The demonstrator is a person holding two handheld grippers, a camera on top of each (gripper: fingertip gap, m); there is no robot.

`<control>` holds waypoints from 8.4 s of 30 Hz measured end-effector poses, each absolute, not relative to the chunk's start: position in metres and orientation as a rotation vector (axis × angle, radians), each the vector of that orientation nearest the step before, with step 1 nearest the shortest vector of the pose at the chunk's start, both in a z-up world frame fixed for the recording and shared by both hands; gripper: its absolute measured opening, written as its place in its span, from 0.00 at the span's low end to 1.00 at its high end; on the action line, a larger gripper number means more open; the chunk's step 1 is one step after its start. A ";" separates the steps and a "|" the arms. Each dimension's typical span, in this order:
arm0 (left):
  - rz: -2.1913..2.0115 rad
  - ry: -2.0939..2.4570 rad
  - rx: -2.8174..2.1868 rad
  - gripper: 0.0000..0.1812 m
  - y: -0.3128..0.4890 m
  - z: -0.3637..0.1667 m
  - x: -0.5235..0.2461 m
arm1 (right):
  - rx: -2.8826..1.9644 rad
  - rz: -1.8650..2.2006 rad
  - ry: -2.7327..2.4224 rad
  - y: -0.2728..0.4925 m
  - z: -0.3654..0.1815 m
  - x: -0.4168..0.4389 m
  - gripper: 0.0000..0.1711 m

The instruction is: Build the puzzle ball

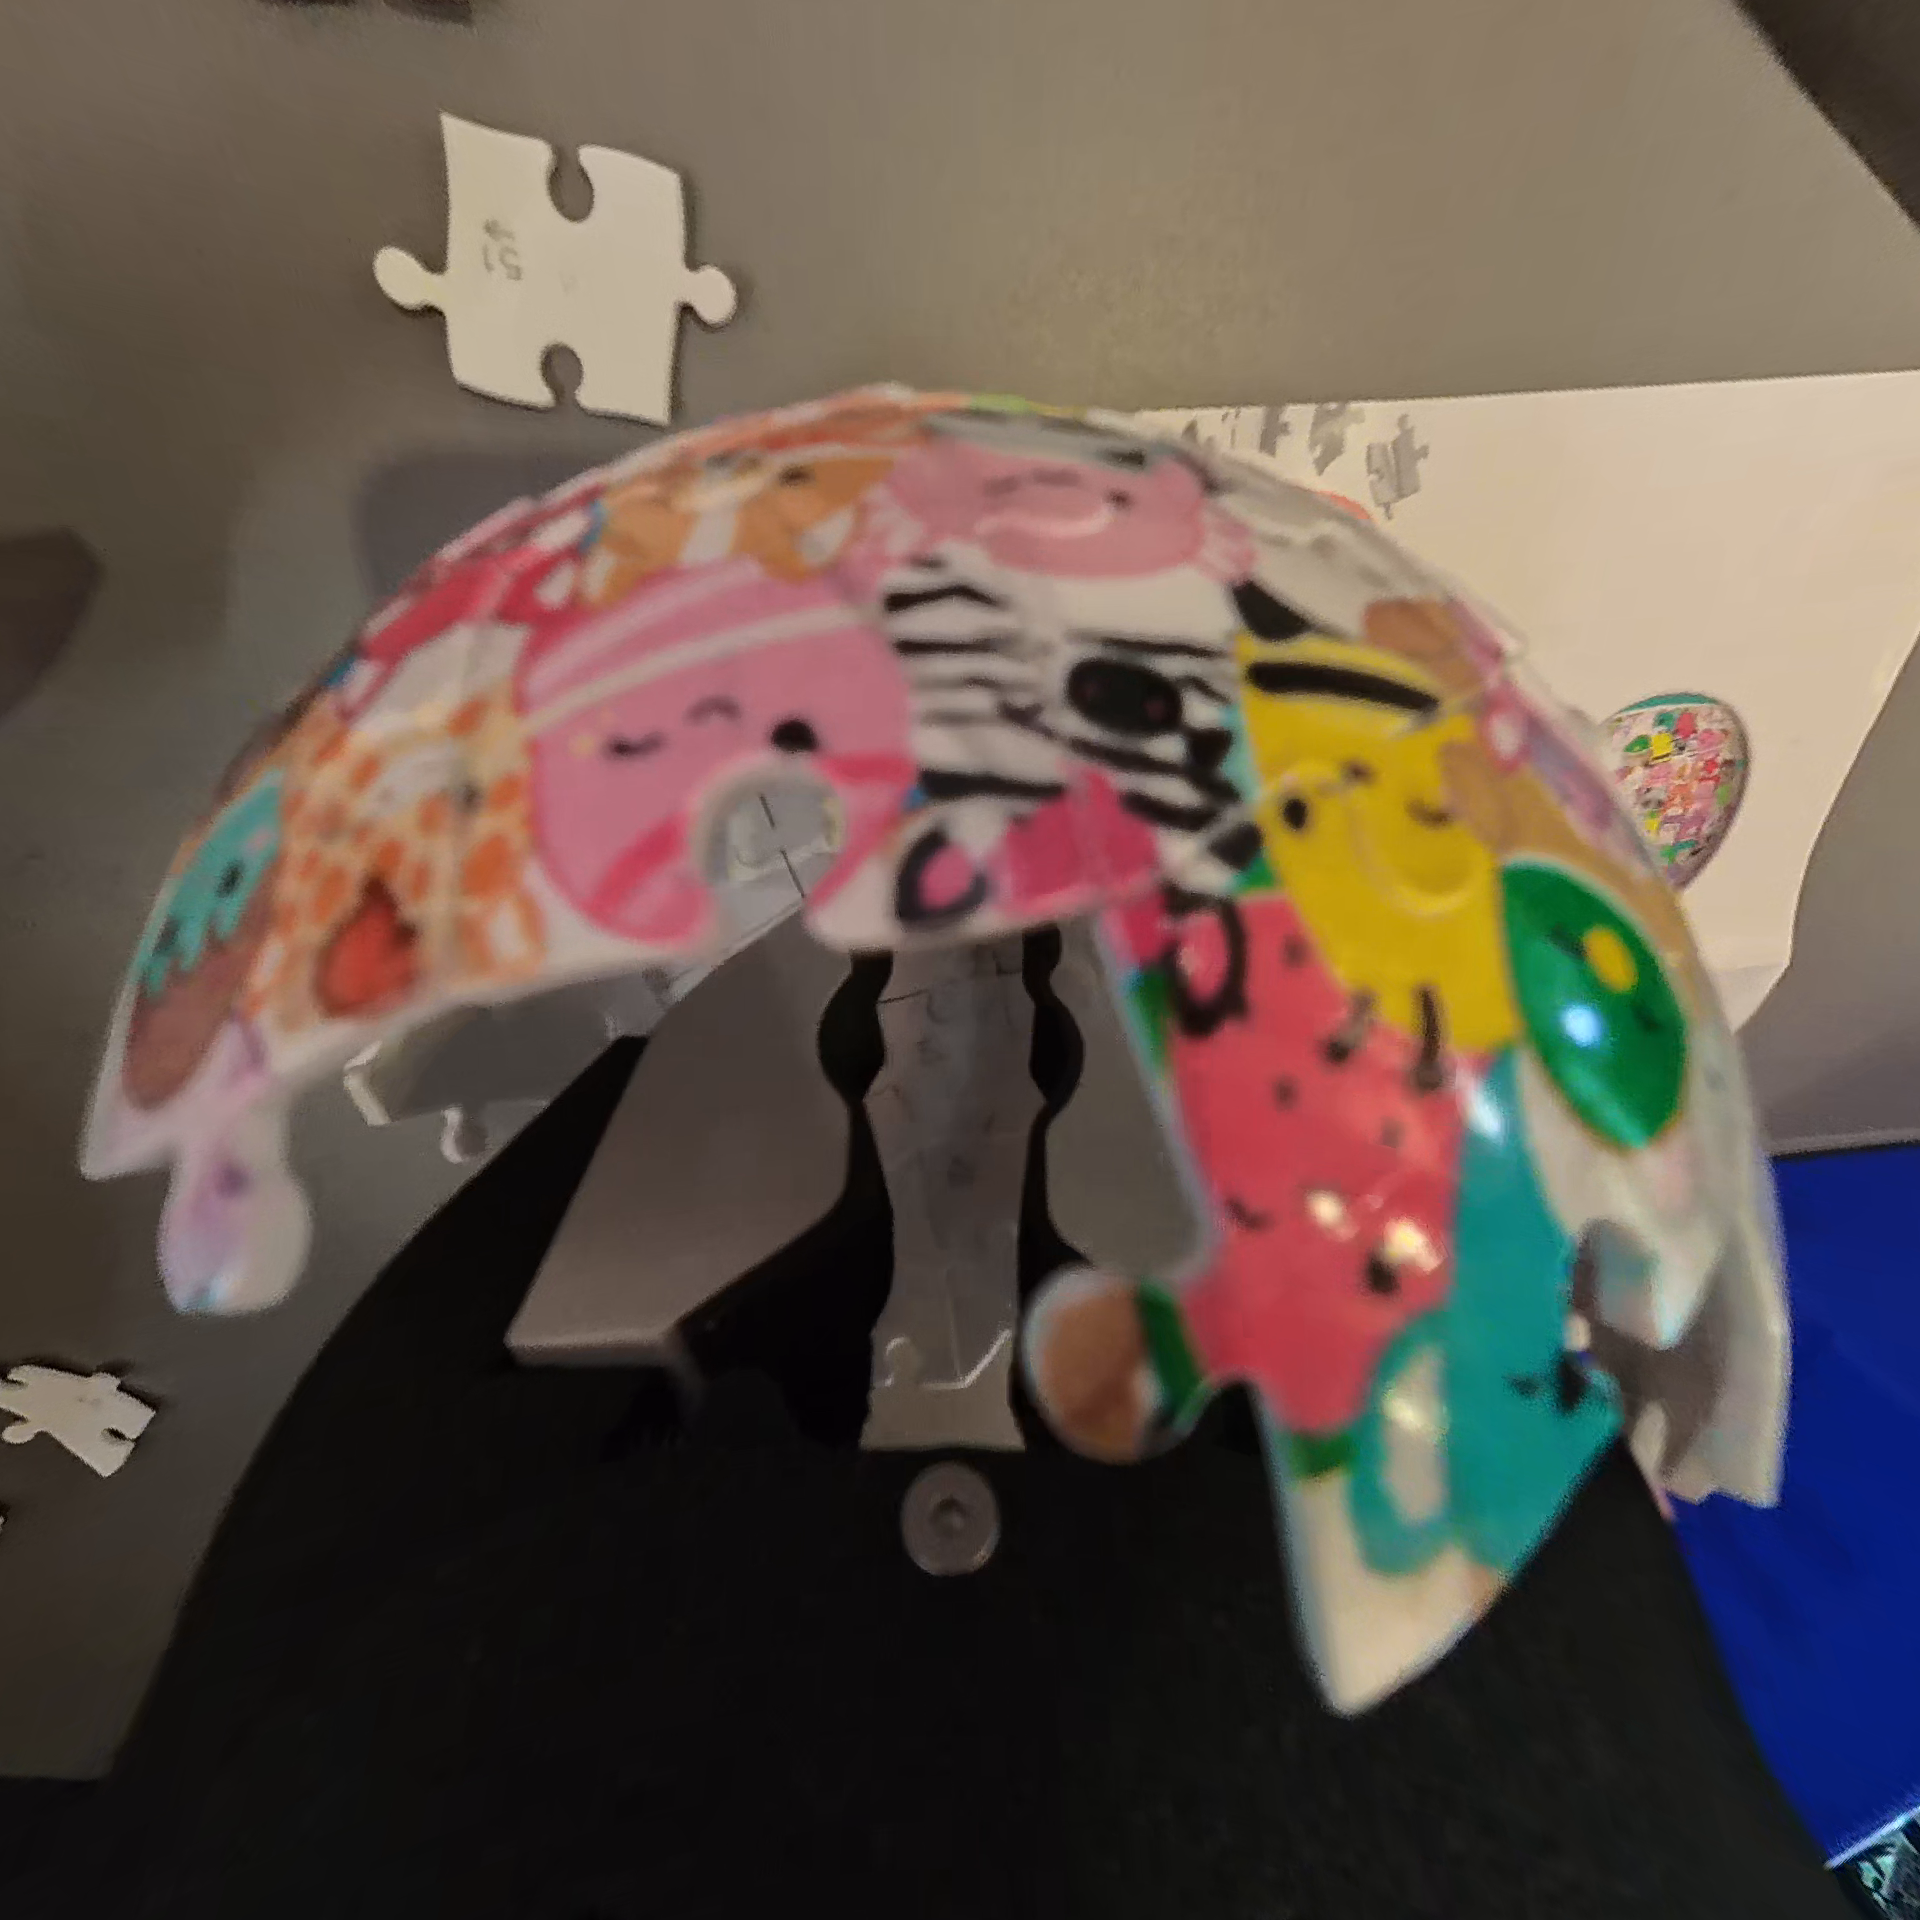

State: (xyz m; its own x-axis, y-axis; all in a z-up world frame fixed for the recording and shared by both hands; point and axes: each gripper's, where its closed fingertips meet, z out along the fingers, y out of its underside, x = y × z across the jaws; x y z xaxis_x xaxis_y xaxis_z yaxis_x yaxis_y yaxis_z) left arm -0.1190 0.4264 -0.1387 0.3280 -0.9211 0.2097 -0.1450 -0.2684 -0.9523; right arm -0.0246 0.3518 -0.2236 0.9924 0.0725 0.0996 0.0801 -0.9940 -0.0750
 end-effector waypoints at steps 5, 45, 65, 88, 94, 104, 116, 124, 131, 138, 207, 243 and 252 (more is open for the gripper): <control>-1.044 0.972 -1.661 0.12 0.427 -0.139 -0.119 | -3.051 -0.114 -0.112 0.351 -0.224 -0.027 0.13; -1.978 1.076 -1.561 0.01 0.218 -0.045 -0.134 | -1.701 1.074 -0.143 0.205 -0.045 -0.127 0.08; -0.673 1.748 -1.624 0.13 0.353 -0.056 -0.042 | -2.127 0.272 -0.023 0.282 -0.120 0.015 0.01; -0.464 2.207 -1.710 0.00 0.396 -0.129 -0.009 | -2.244 0.430 0.037 0.319 -0.142 0.026 0.01; -0.495 2.223 -1.788 0.00 0.402 -0.143 -0.012 | -2.359 0.402 -0.059 0.329 -0.141 0.029 0.01; -0.528 2.276 -1.868 0.00 0.405 -0.161 -0.019 | -2.637 0.387 -0.385 0.344 -0.138 0.031 0.01; -0.734 2.282 -1.980 0.00 0.397 -0.171 -0.040 | -2.765 0.505 -0.634 0.372 -0.141 0.018 0.01; -1.342 1.857 -1.879 0.11 0.399 -0.115 -0.031 | -2.509 0.516 -1.049 0.371 -0.092 -0.009 0.01; -1.537 1.798 -1.569 0.13 0.371 -0.089 -0.035 | -2.350 0.393 -1.197 0.370 -0.074 -0.033 0.01; -1.637 1.642 -1.379 0.01 0.369 -0.072 -0.033 | -2.233 0.298 -1.223 0.379 -0.061 -0.036 0.02; -1.228 1.947 -1.616 0.14 0.412 -0.150 -0.015 | -2.423 -0.261 -1.479 0.401 -0.134 0.005 0.01; -1.198 1.985 -1.615 0.10 0.410 -0.150 0.000 | -2.381 -0.436 -1.453 0.412 -0.144 0.016 0.01; -1.265 1.951 -1.651 0.09 0.415 -0.151 -0.001 | -2.327 -0.358 -1.443 0.416 -0.142 0.016 0.01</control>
